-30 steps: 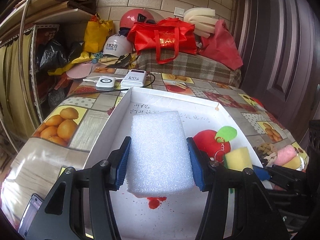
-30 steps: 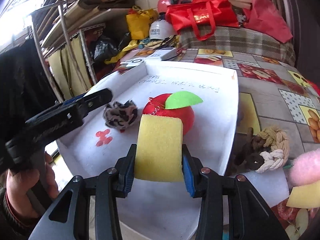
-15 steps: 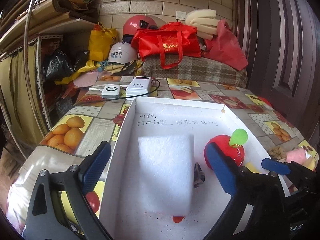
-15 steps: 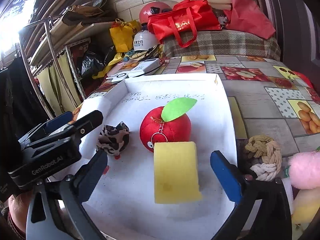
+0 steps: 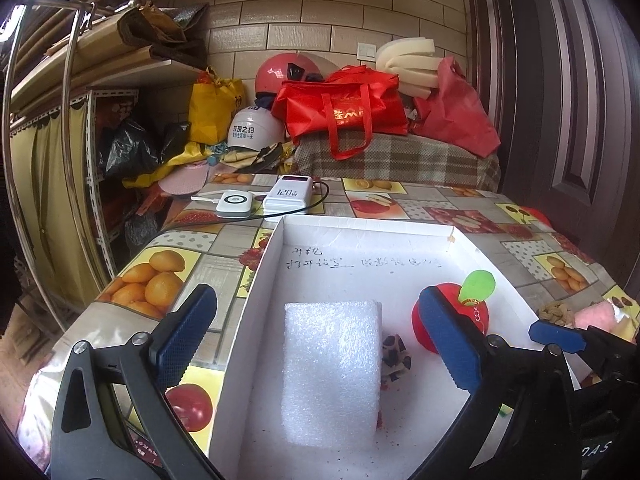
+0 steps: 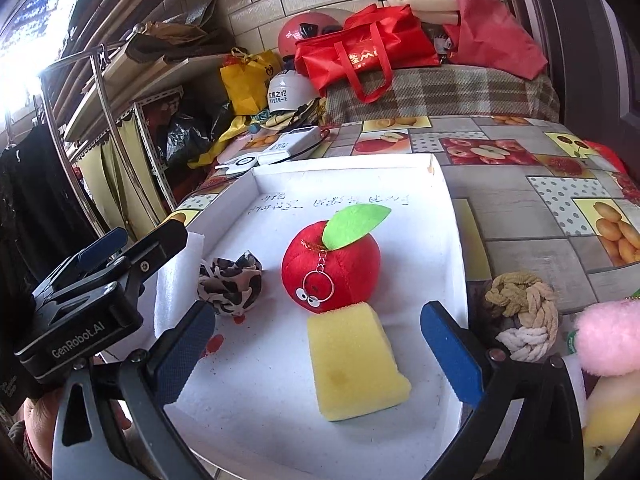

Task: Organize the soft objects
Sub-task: 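Lower the white foam block into the box and open the left tool, then grasp the white sock with the right tool while the left tool grasps the teal tissue pack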

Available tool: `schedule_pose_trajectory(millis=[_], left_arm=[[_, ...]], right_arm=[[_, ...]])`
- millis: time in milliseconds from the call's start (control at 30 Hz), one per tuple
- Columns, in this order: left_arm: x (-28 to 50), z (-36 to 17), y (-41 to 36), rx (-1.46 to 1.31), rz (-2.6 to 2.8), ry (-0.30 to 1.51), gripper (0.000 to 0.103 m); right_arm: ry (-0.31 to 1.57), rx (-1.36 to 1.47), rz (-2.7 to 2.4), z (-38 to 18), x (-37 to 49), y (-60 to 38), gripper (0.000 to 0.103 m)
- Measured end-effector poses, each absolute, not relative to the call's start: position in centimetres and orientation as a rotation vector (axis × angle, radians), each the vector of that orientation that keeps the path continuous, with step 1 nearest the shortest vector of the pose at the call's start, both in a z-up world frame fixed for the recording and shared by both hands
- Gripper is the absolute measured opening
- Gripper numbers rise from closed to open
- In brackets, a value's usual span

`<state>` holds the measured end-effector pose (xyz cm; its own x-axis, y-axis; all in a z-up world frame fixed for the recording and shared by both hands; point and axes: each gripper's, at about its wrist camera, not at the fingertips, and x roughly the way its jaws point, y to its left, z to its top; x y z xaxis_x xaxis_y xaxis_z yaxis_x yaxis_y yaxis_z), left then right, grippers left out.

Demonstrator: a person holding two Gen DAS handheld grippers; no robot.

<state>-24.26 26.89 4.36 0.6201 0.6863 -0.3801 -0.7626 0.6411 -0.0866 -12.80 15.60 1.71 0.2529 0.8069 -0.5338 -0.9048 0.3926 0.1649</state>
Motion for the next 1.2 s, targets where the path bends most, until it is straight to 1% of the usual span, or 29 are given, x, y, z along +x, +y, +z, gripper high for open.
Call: schedule_pose_trajectory(millis=[167, 600, 700, 1000, 1200], left_arm=[[-24.9, 4.6, 26.3, -0.232, 0.855, 0.285, 0.102], [-25.6, 5.0, 25.5, -0.216, 0.857, 0.229, 0.102], [-25.7, 5.1, 25.2, -0.211, 0.860, 0.220, 0.102], [-25.0, 5.2, 23.0, -0.196, 0.794, 0.229, 0.102], [-22.7, 5.2, 19.5, -0.157, 0.617, 0.277, 0.102]], right_arm=[[0.542, -0.180, 1.186, 2.2, -13.6, 15.0, 0.103], [0.290, -0.235, 1.200, 3.5, -17.5, 12.9, 0.103], [0.277, -0.247, 1.181, 3.5, -17.6, 12.5, 0.103], [0.259, -0.154, 1.118, 4.1, -15.9, 9.2, 0.103], [0.217, -0.127, 0.983, 4.7, -11.8, 4.9, 0.103]])
